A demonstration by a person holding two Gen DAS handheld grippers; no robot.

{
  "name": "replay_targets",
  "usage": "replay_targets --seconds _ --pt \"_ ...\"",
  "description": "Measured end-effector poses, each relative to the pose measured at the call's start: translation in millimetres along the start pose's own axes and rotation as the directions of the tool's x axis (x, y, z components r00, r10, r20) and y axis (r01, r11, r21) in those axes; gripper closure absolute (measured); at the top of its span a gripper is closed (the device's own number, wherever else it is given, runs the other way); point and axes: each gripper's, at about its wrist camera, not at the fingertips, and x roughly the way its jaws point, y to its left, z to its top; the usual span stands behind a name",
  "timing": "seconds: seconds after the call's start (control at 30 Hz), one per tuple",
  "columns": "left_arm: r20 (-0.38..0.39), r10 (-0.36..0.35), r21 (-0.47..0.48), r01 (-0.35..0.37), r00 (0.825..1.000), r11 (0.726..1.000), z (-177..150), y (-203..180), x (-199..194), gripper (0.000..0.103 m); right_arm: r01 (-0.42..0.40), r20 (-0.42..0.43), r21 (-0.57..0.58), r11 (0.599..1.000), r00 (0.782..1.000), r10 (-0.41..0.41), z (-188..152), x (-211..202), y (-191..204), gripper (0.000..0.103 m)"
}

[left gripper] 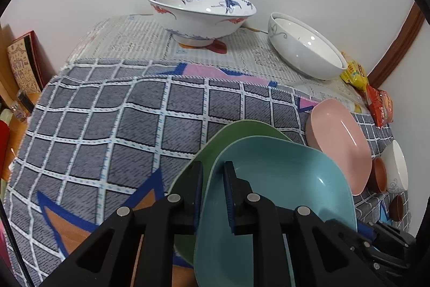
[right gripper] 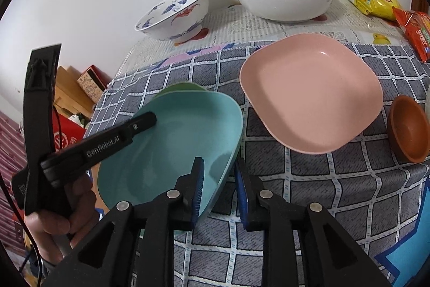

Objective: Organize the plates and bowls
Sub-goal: 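Lower the blue plate onto the green plate and open the right tool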

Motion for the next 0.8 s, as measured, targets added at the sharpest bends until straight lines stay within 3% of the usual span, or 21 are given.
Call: replay_targets --seconds 0.47,0.6,0.8 --pt "0.036 -0.001 -0.009 0.001 0.999 1.0 -5.0 9.3 -20.9 0.087 -0.034 0.001 -0.038 0.999 0.999 0.034 -13.6 -16.9 11.0 0.072" --pt "0.036 0.024 -0.003 -0.024 0.999 1.0 -5.1 3.6 -24.2 0.068 -0.047 -0.002 -0.047 0.998 0.999 0.047 -16.6 -23.1 12.1 0.072" --pt "0.062 0.032 -0.005 -0.031 0.998 0.999 -8.9 2.3 -37.3 0.06 -0.074 -0.009 -0.075 0.994 0.997 0.073 -24.8 -34.5 13.7 0.072"
